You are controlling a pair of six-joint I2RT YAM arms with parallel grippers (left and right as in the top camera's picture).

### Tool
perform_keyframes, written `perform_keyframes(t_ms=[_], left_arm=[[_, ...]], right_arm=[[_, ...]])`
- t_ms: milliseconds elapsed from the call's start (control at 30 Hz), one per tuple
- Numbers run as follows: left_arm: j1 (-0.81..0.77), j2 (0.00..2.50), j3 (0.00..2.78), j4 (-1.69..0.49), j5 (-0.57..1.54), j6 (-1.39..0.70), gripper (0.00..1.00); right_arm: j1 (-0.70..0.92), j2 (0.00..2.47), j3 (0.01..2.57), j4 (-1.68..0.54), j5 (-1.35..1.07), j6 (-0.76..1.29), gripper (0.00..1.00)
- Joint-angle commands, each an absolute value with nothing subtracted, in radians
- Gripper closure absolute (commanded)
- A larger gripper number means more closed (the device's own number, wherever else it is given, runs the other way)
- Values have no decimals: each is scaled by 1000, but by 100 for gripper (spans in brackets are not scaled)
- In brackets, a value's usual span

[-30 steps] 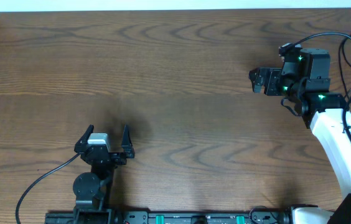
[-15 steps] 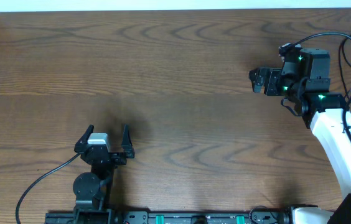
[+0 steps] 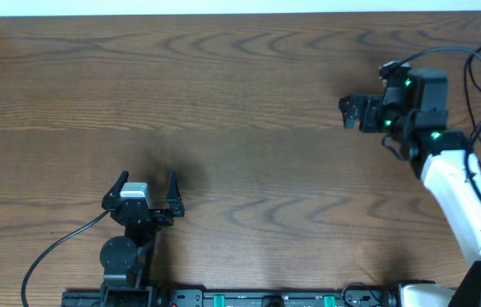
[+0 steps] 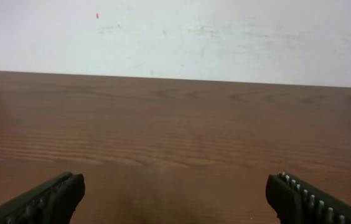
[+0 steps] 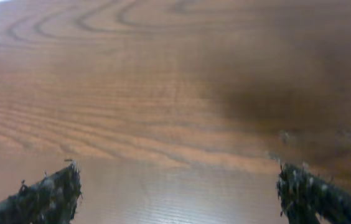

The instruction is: Untangle cables

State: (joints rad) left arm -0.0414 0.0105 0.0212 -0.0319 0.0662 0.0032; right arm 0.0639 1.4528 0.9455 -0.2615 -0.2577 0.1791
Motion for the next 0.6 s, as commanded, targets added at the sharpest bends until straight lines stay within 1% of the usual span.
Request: perform_keyframes(t_ms=[0,33,100,167,233,567], left_arm=[[-44,5,4,-65,94,3,2],[-44,5,4,-66,94,3,2],[-44,5,4,-66,94,3,2],[-44,5,4,-66,94,3,2],[-44,5,4,-65,94,3,2],[-44,5,4,-66,94,3,2]], right_arm=[[104,1411,737,-22,-257,187,1],[111,1406,643,145,-258,199,1],[111,1404,542,337,-258,226,1],[110,1398,472,474,-257,231,1],[110,1382,418,560,-252,231,1],[110,1240,224,577,-249,231,1]])
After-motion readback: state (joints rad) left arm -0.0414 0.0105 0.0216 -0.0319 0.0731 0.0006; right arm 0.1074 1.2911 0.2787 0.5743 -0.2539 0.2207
